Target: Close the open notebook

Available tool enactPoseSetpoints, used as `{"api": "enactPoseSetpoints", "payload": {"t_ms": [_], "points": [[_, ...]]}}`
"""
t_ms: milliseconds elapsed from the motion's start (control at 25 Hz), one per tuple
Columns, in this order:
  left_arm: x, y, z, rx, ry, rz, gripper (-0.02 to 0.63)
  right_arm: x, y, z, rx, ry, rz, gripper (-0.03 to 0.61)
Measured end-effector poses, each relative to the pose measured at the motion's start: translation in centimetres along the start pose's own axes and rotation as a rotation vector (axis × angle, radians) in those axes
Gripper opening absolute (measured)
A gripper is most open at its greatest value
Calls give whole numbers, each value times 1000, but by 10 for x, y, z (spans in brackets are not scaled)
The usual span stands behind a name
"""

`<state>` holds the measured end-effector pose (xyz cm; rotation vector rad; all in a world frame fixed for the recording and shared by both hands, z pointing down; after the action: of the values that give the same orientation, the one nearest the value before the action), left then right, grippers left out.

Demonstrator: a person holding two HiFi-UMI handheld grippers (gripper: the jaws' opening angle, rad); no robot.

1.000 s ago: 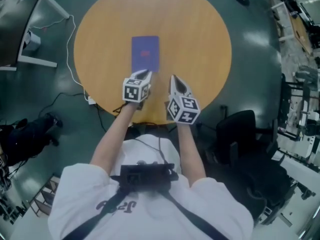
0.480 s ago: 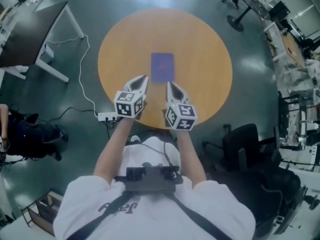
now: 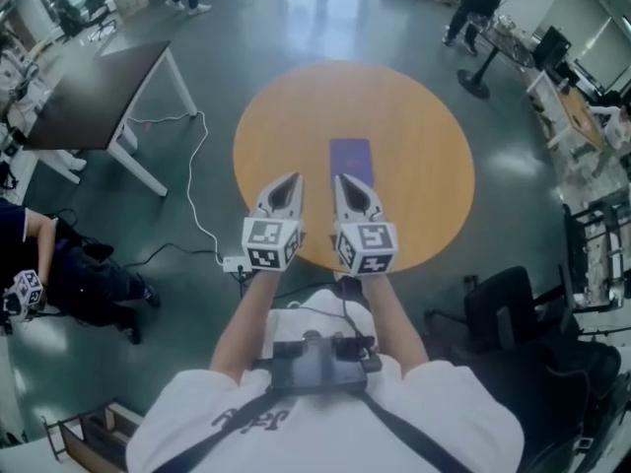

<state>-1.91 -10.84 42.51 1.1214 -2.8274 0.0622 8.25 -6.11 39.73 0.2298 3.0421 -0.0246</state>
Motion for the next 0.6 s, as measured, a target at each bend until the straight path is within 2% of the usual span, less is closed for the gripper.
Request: {"api": "enactPoseSetpoints", "payload": {"t_ms": [240, 440, 600], "points": [[3, 17, 31, -64, -46, 18, 14, 19, 0, 22, -63, -8, 12, 14], [12, 22, 29, -76, -60, 14, 15, 31, -7, 14, -60, 4, 13, 14], [3, 24, 31, -84, -52, 2, 15, 31, 1, 17, -62, 14, 11, 14]]}}
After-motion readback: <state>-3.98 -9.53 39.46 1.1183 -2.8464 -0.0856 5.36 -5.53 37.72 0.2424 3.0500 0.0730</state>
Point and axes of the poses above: the fingertips, and each gripper's own axes: y backward along the fingers, x to its left, z out of its top, the point moved 3 cm from there along y, backward along the fingers, and after that the axes turned 5 degrees about -x, right-handed, at the moved point
